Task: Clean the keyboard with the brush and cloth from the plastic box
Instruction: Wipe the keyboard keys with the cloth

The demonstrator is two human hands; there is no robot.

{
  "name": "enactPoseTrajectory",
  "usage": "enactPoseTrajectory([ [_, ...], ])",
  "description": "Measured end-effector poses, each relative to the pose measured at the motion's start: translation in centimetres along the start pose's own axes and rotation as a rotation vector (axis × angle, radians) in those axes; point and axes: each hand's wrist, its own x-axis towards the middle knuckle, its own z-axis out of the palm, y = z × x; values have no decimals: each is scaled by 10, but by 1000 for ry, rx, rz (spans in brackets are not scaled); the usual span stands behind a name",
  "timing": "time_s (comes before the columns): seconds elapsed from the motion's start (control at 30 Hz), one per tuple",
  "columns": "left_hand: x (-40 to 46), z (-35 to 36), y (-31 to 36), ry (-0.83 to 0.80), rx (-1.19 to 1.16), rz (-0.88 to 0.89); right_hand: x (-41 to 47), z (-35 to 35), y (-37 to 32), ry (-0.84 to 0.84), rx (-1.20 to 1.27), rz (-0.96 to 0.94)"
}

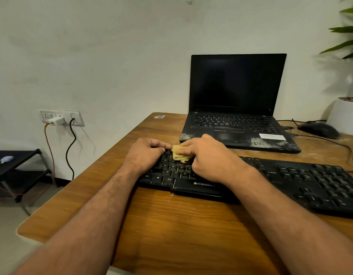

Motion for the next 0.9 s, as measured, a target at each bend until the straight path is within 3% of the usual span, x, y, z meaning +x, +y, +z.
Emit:
enactPoseTrajectory([
  [0.13, -1, 1, 0, -9, -19, -23, 1, -6, 14, 122, -3, 169],
  [0.2, -1, 0, 1, -16, -20, -27, -3, -5, 12, 132, 46, 73],
  [0.33, -1, 0, 1, -13, 19, 3, -11, -2, -10, -11, 144, -100],
  [0.43, -1, 0, 1, -2, 35, 11, -17, -8, -12, 64, 254, -138],
  [0.57, 0, -1, -1, 4, 46, 19, -25, -6, -21, -3, 121, -290],
  [0.8, -1, 1, 1, -7, 30, 30, -26, -10, -8, 104, 121, -241],
  [0.9, 1, 0, -2, -1, 42, 40, -25, -5, -14, 6, 34, -280],
])
